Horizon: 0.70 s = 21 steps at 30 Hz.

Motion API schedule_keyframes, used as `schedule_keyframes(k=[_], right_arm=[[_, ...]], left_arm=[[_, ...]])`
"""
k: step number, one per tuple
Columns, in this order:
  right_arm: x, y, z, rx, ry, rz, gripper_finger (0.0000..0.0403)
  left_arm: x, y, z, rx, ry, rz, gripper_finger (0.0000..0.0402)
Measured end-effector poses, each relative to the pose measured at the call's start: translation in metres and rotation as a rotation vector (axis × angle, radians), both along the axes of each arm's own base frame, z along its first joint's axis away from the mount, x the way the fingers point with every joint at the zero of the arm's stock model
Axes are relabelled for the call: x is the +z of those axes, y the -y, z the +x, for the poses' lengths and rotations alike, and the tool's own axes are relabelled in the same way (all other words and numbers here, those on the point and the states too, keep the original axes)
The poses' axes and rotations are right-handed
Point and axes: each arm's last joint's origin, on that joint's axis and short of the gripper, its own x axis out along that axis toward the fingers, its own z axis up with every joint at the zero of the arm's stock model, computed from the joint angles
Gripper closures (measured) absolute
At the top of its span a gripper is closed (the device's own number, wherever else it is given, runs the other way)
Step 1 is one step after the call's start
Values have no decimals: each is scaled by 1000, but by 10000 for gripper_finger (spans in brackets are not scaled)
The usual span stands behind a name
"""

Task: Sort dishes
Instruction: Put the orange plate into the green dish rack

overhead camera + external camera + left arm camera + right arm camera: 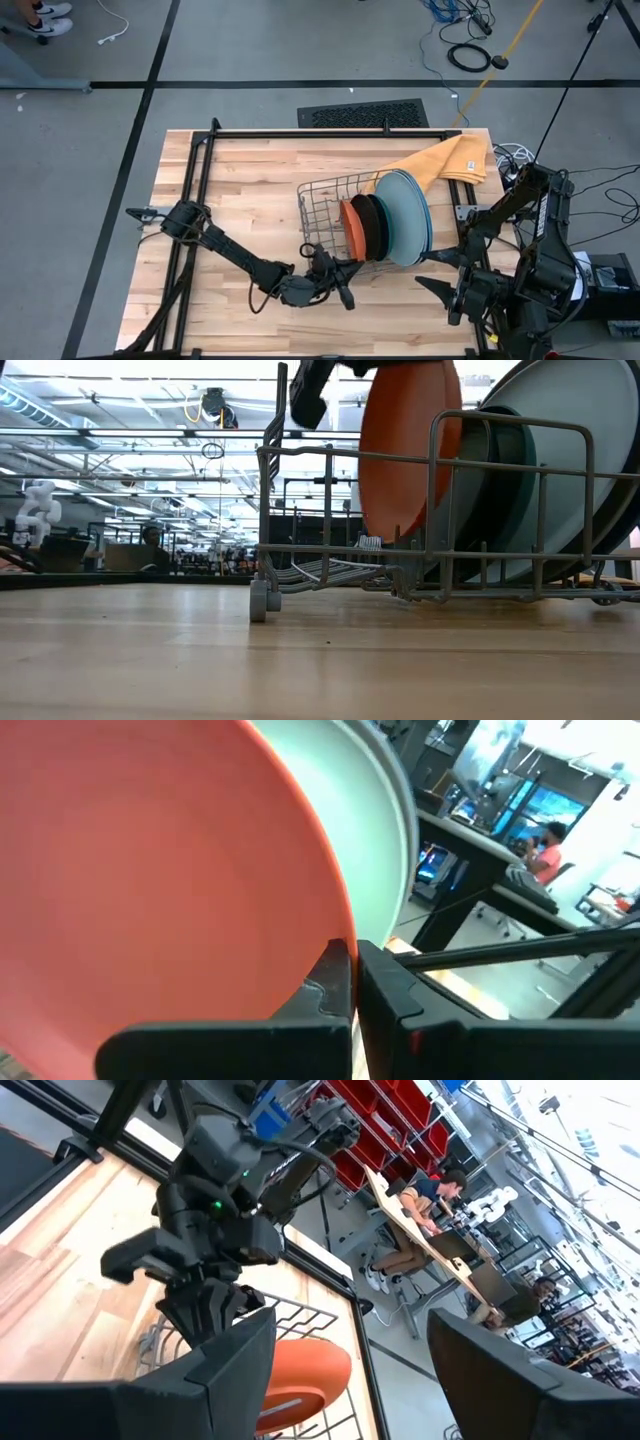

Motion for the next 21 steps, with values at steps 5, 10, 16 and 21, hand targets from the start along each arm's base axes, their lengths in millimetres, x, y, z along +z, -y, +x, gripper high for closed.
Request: schedule_keyframes(k=[5,10,16,21], right_arm=[[0,0,0,0,2,3,149],[0,0,0,0,2,4,149],[0,0,0,0,2,4,149],[0,0,0,0,2,4,149]], left_arm=[[-2,-6,2,-5,-8,1,401],[-4,-13,6,-18,-28,7,401],[-5,-23,12,-65,-35,-6,402],[-13,-28,6,-63,21,-36,401]])
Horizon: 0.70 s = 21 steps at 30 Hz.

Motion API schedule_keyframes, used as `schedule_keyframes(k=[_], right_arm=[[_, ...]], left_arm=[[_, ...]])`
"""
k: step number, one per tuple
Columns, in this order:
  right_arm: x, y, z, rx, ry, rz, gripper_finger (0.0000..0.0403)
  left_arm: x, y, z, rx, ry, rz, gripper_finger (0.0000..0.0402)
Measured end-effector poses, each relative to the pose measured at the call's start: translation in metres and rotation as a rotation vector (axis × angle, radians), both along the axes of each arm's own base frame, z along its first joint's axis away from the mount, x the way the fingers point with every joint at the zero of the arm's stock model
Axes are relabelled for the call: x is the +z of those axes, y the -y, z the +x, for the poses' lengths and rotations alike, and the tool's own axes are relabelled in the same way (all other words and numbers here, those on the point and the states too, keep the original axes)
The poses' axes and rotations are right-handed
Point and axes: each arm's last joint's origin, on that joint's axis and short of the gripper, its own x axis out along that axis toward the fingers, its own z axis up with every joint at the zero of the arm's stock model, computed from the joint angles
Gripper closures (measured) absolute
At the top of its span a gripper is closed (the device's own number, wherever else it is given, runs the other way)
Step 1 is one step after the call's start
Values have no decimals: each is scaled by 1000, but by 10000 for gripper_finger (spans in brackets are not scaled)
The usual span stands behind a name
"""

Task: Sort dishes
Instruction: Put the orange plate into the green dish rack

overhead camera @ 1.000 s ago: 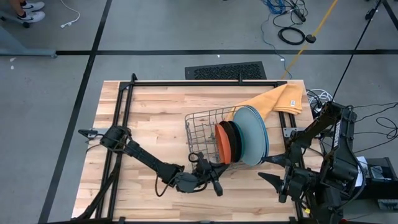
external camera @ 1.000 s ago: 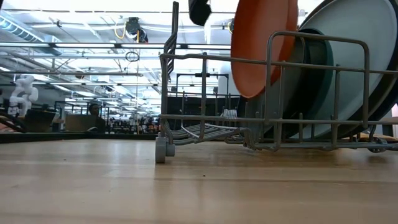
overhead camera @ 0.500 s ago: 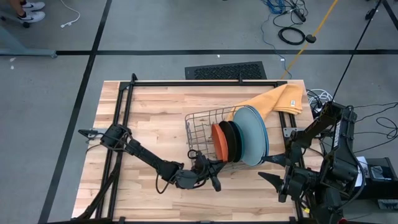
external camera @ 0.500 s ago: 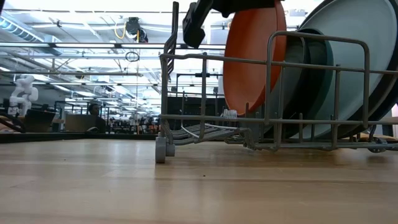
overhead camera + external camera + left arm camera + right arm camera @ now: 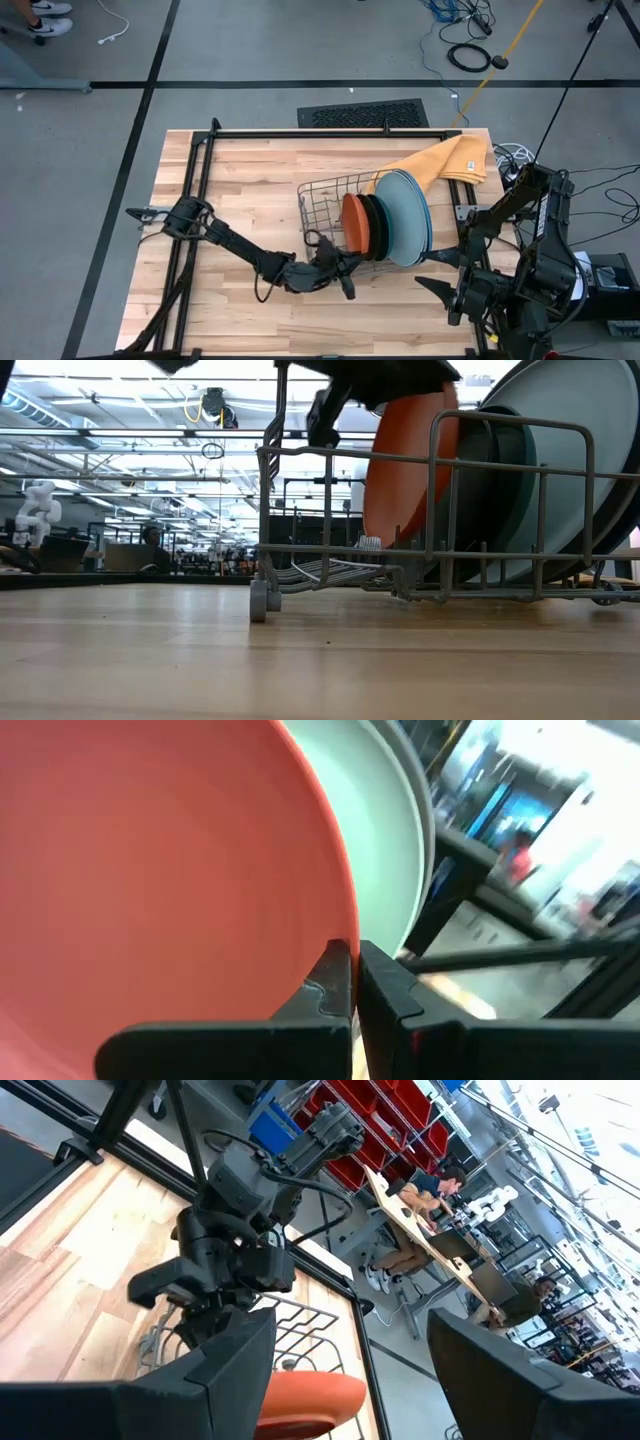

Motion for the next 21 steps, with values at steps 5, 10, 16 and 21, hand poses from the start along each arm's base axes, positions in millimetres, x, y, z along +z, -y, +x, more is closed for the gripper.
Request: schedule_keyframes(k=[5,10,16,21], right_arm=[[0,0,0,0,0,0,149],[0,0,0,0,-1,-1,149],[0,0,0,0,0,0,149],[0,0,0,0,0,0,149]], left_arm=[[-16,-2,-22,10,113,-50,401],[-21,-2,-33,6,153,-29,401],[-13,-2,-34,-29,214,10,401],[-14,-2,-34,-43,209,9,401]])
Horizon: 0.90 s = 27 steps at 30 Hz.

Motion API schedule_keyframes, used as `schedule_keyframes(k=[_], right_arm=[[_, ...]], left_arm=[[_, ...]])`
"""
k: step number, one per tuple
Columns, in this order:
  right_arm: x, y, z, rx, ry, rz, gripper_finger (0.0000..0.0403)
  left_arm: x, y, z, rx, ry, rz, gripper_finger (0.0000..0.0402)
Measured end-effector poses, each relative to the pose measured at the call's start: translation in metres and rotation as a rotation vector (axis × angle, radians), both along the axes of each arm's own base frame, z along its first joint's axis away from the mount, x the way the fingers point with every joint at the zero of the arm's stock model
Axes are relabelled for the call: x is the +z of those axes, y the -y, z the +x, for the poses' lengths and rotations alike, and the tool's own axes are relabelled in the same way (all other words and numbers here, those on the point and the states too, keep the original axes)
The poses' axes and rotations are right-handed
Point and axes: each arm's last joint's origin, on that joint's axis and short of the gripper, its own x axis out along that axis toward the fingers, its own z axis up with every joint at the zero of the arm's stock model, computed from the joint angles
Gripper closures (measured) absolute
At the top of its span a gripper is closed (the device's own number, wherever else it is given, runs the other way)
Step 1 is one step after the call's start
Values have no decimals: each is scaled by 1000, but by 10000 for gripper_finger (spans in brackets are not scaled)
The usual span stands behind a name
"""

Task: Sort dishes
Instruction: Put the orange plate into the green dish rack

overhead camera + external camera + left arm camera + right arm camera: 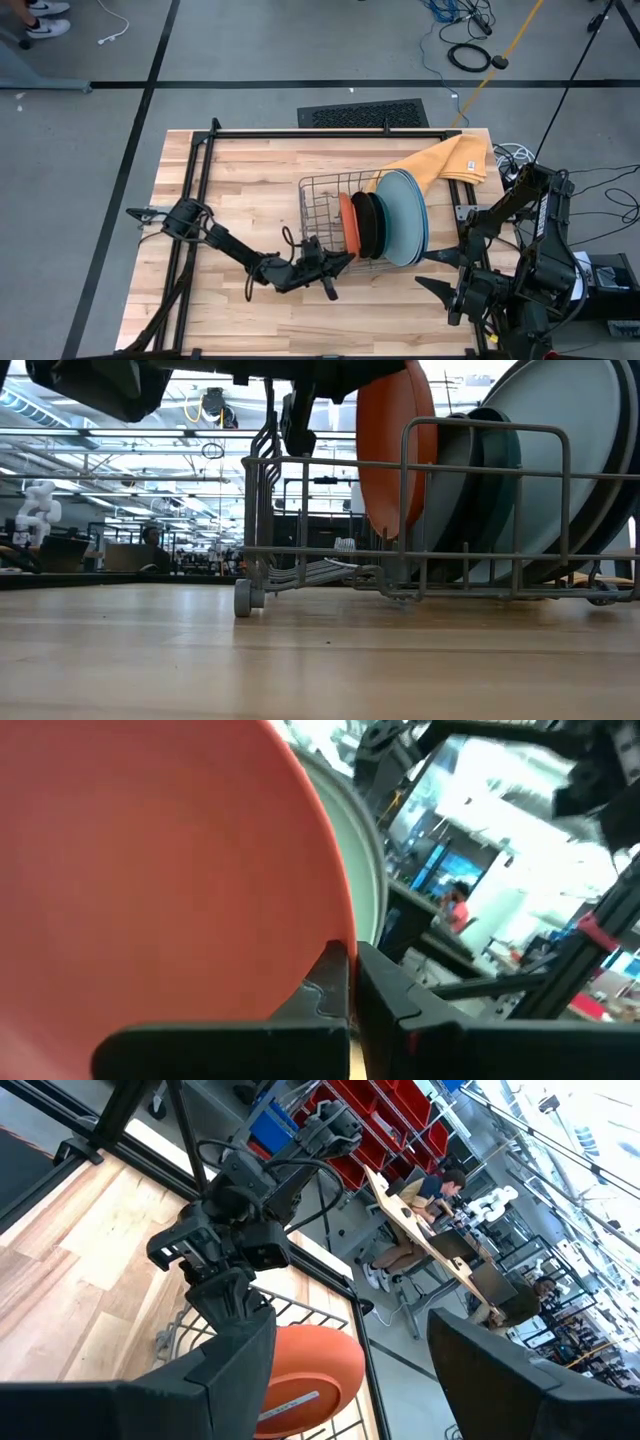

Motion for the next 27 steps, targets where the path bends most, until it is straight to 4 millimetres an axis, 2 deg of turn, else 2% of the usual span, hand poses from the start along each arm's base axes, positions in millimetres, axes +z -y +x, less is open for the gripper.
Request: schedule_keyframes(k=[4,17,21,24,27], right_arm=[[0,0,0,0,0,0,149],[0,0,0,0,0,1,149],[0,0,0,0,2,4,149],[0,0,0,0,2,5,149],[0,0,0,0,2,4,149]], left_arm=[[-7,-1,0,12,-46,-28,401],[-13,3,-2,25,-86,-69,401],[-13,2,-2,33,-87,-72,389],[-13,2,-1,-5,-95,-33,375],[-13,3,-1,-28,-100,11,386]])
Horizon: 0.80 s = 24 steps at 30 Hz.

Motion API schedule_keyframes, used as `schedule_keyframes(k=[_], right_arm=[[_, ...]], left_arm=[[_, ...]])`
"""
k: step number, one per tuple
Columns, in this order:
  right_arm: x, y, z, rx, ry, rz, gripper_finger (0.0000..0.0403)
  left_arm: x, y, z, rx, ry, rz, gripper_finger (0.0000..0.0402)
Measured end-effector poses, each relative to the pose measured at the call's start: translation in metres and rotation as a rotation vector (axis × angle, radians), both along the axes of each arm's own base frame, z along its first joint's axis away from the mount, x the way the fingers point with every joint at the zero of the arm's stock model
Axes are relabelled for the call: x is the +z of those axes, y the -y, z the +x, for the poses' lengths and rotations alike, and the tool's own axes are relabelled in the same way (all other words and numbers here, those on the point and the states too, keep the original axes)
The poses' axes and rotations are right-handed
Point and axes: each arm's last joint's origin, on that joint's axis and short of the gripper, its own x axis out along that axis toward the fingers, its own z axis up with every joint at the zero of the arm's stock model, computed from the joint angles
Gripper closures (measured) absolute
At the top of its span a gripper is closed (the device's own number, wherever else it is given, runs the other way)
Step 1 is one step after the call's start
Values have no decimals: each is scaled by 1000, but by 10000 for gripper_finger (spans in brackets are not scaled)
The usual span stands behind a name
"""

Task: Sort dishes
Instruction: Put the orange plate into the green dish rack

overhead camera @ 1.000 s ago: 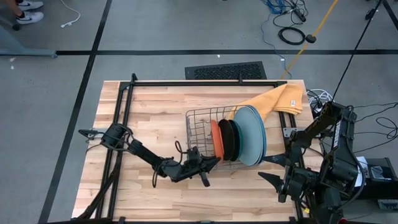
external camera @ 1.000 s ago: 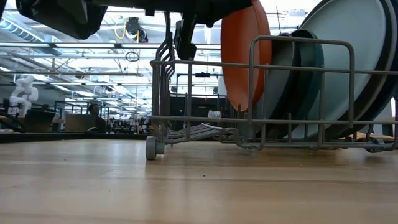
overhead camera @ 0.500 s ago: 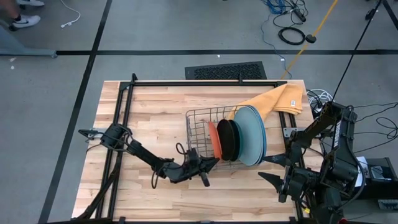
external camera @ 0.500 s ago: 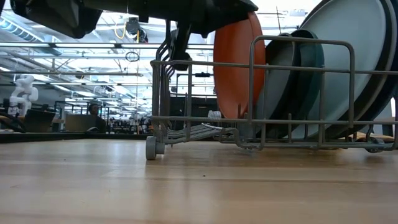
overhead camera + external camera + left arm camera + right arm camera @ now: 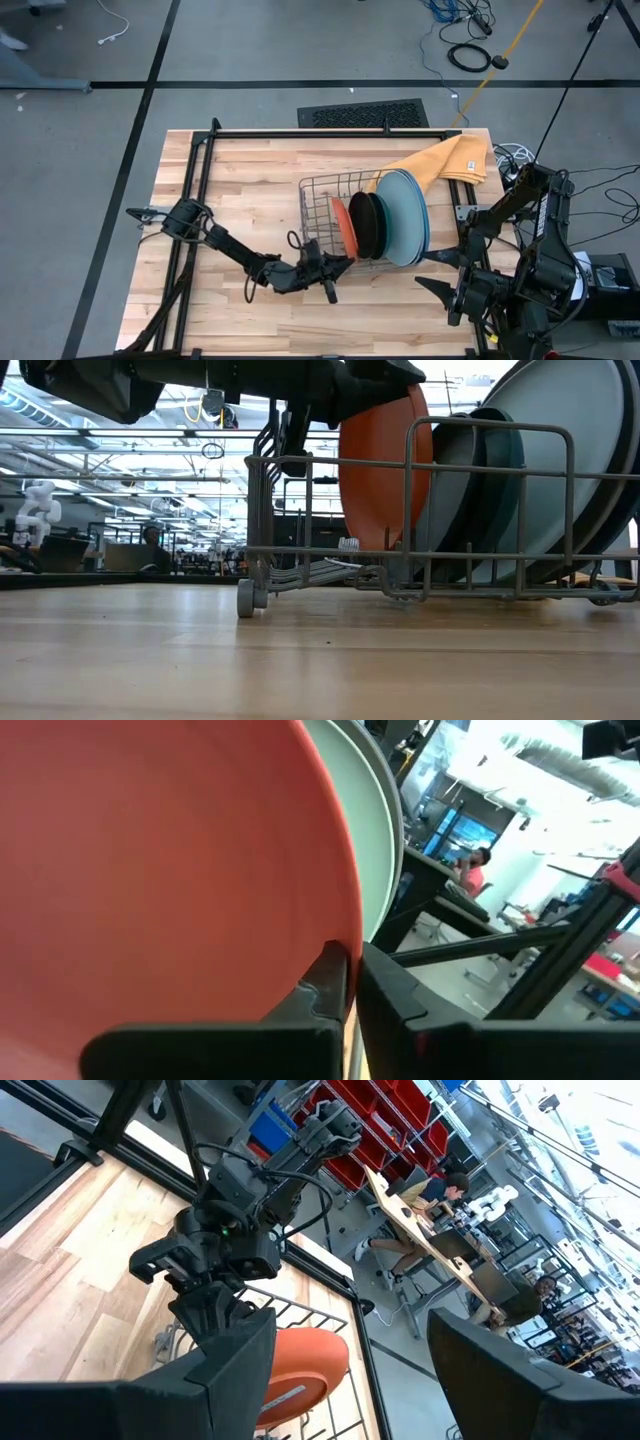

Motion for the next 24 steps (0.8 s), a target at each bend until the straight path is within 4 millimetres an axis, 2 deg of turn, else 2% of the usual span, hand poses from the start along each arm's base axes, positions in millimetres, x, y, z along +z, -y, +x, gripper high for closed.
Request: schedule_keyframes(k=[15,24], right_arm=[[0,0,0,0,0,-1,149],[0,0,0,0,0,0,149]], left_arm=[[1,2,1,-103,-4,83,400],[-1,-2,3,-87,-18,50,401]])
